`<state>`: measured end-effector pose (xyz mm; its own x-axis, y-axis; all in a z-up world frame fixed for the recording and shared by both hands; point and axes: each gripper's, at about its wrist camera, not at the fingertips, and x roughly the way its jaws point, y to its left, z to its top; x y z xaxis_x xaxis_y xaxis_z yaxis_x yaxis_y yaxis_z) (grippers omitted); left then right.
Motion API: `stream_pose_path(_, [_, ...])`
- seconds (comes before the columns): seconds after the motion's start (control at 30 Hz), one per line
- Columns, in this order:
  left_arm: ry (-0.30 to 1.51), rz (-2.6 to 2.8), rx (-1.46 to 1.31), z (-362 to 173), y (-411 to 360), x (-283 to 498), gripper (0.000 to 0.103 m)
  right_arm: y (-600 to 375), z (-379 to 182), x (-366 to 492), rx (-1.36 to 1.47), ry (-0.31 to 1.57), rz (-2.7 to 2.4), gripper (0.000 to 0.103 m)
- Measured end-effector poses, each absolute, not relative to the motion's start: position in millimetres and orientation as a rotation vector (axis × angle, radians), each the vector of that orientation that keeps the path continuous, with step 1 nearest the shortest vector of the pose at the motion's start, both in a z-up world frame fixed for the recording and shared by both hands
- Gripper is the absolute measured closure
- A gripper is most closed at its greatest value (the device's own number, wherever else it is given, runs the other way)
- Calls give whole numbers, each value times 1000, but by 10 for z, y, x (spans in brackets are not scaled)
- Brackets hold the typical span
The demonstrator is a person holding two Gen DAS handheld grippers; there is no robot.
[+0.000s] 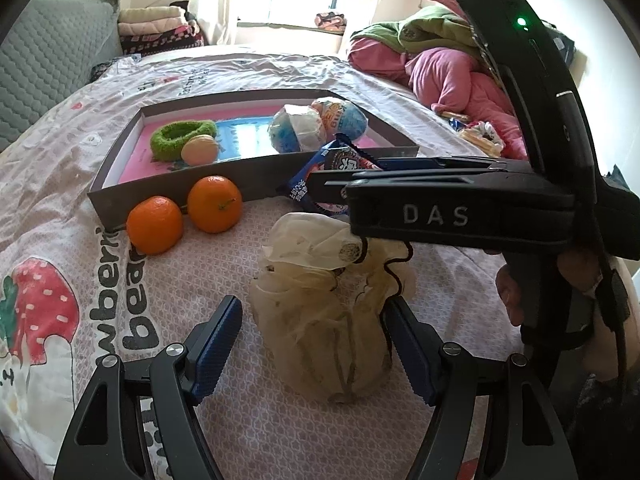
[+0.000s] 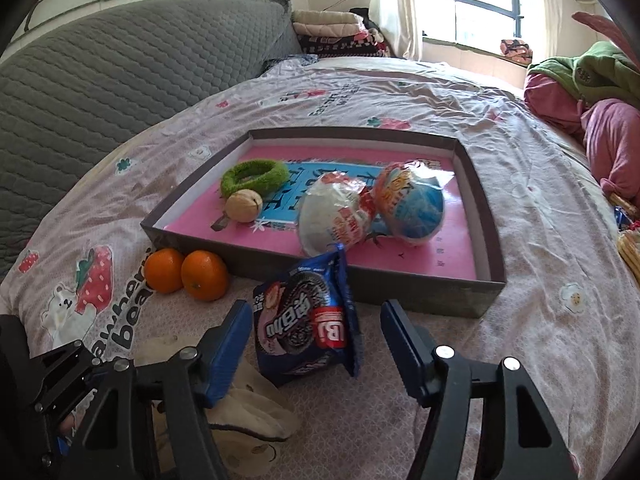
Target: Organize objects
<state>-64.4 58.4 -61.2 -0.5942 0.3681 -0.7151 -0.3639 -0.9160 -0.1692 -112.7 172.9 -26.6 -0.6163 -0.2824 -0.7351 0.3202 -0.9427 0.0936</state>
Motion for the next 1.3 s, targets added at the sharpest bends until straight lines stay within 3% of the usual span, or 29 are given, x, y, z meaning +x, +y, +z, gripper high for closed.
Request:
stream_pose_path(0.17, [5,2491,-1122,-633,601,-674,28,1650,-323,-1151,1165,106,-2531,44])
stream_pose_path(0.8, [15,2478,-1121,-694,709,-806,28,1643,-381,-1163,1163,103,-2510,49])
stream_pose_path(0.93, [11,2467,-1114,-687,717,-808,48,1640,-361,-1149,1155,114,-2524,50])
stream_pose_path(1.3, [-31,2431,-1108,-656,682,-765,83,1700,-319,-1130,1133,88,-2538,56])
